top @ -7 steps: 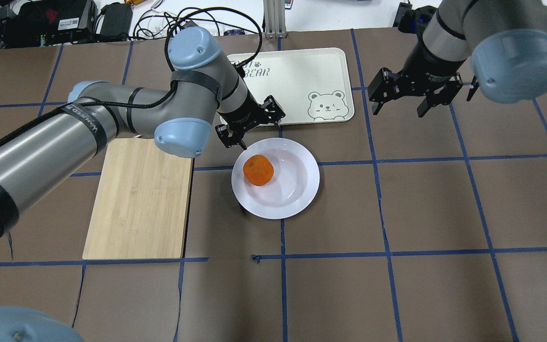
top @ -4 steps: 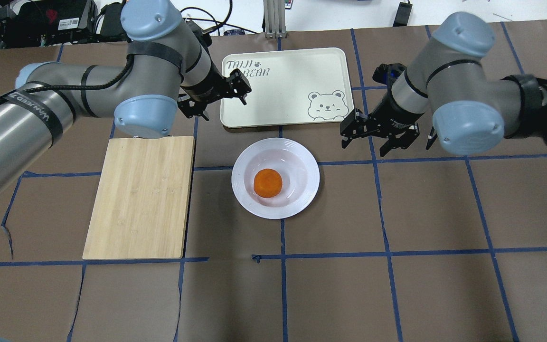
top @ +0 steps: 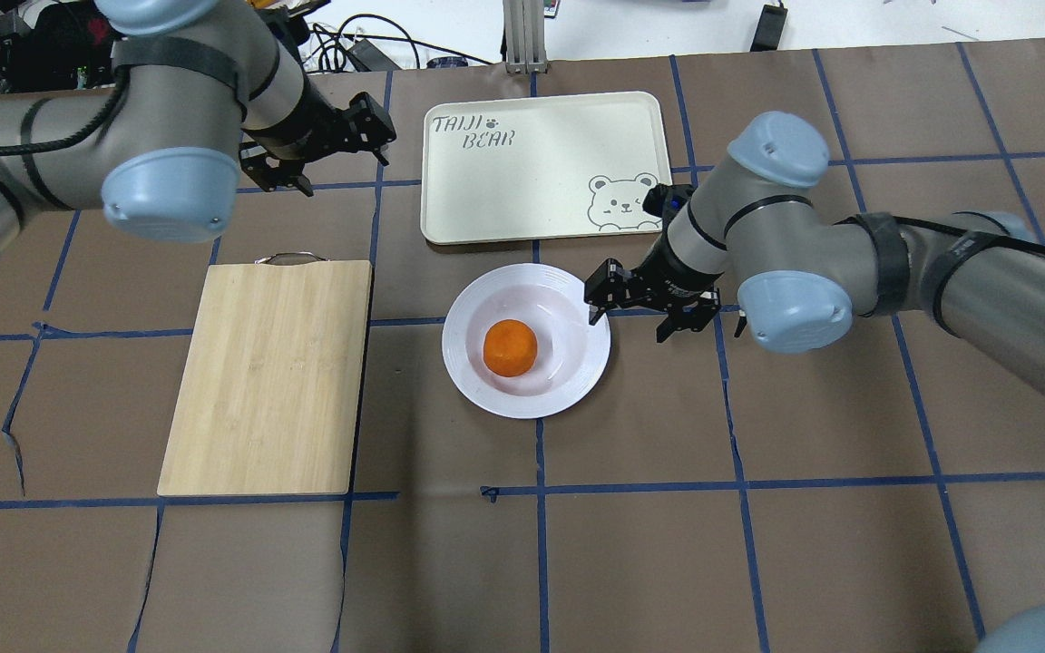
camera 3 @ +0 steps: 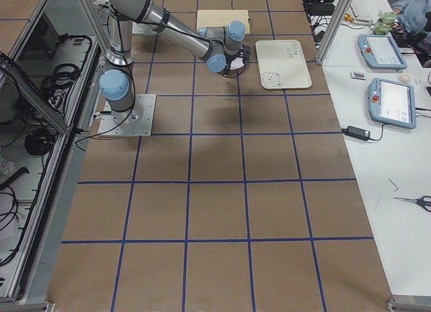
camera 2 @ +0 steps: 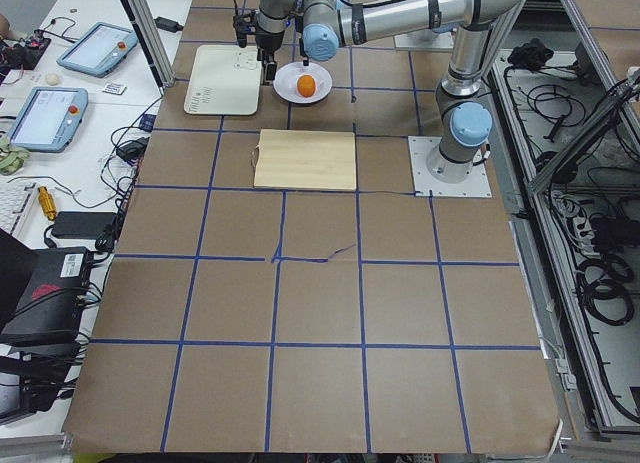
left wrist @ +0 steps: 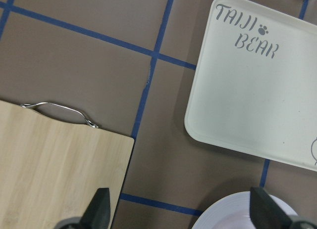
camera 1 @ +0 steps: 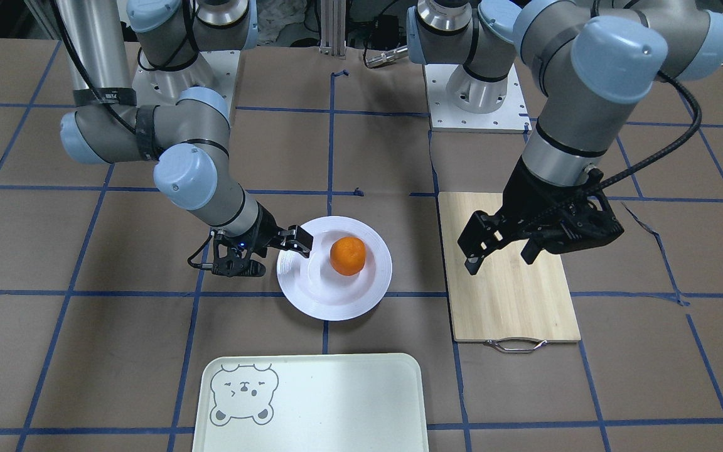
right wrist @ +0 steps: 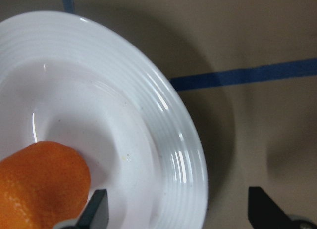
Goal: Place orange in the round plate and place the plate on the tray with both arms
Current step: 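Withdraw the left gripper while the right gripper grips the plate rim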
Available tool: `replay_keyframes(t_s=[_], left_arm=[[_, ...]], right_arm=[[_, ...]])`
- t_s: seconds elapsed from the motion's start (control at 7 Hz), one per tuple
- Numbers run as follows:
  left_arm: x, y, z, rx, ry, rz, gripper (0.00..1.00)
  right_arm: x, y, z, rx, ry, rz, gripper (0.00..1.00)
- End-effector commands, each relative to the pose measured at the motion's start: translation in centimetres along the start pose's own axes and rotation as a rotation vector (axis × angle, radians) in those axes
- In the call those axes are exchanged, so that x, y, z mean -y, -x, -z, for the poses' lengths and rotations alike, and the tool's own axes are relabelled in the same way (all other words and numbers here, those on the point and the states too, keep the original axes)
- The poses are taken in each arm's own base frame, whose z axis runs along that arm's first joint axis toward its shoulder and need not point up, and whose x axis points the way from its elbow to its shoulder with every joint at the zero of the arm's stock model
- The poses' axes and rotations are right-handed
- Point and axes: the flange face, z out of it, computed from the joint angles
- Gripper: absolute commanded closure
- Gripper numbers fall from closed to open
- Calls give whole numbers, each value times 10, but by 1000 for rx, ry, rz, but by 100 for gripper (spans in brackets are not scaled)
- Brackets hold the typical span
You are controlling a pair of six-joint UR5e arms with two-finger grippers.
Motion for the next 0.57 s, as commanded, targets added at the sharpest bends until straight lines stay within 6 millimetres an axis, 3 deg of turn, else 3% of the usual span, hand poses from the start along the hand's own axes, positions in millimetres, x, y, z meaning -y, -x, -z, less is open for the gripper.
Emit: replay_keyframes(t_s=[0.0,0.29,0.43], left_arm=[[-1,31,16,54,22,34,0],[-24,24,26,68,106,-73,0],[-33,25,28,73,155,-110,0]], right_arm=[[-4,0,-19,10,-34,9,0],[-7,3,-24,43,-24,-37,4],[-7,4,-24,51,-37,-40,11]])
